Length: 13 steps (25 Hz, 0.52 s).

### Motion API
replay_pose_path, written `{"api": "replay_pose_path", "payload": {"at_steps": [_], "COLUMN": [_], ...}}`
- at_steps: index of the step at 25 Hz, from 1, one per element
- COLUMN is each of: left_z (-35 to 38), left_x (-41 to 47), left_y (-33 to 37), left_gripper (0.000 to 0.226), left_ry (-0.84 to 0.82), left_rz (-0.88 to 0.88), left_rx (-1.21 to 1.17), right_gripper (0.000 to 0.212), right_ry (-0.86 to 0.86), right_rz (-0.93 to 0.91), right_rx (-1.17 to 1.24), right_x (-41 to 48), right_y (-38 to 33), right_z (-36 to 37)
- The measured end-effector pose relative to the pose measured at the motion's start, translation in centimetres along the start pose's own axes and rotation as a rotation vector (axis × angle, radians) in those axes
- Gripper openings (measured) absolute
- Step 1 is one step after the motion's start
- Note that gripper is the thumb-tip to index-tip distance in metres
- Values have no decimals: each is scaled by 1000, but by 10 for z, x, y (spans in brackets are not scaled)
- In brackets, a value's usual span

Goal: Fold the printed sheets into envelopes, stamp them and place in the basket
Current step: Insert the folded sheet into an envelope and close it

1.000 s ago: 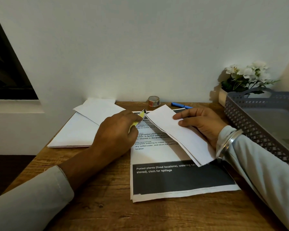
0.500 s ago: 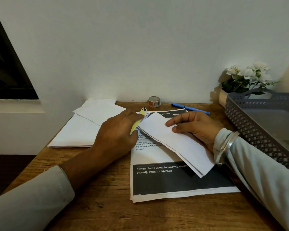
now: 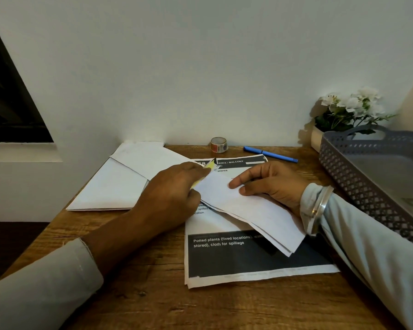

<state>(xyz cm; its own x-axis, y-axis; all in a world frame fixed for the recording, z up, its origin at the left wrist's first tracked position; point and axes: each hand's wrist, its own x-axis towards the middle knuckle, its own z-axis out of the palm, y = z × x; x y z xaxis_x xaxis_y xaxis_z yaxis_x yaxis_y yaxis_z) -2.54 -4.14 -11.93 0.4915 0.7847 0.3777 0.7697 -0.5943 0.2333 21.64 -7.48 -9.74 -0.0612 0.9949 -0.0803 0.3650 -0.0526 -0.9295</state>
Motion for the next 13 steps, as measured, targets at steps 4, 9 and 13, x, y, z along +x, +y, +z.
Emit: {"api": "replay_pose_path", "payload": {"at_steps": [4,9,13], "left_z": [1,-2,-1], "left_x": [-1,-4,-4], "left_y": [1,10,8], "left_gripper": [44,44,44], "left_ry": [-17,-19,-10], "left_rz": [-16,42,52], "left_rx": [-29,-12,11], "right_gripper": [23,26,41], "right_ry": [-16,-47,-168], "right_rz": [12,29,107], "right_rx": [-4,-11,31], "right_x": [4,6,0], "right_y": [3,-4,-9], "right_z": [0,4,-4]}}
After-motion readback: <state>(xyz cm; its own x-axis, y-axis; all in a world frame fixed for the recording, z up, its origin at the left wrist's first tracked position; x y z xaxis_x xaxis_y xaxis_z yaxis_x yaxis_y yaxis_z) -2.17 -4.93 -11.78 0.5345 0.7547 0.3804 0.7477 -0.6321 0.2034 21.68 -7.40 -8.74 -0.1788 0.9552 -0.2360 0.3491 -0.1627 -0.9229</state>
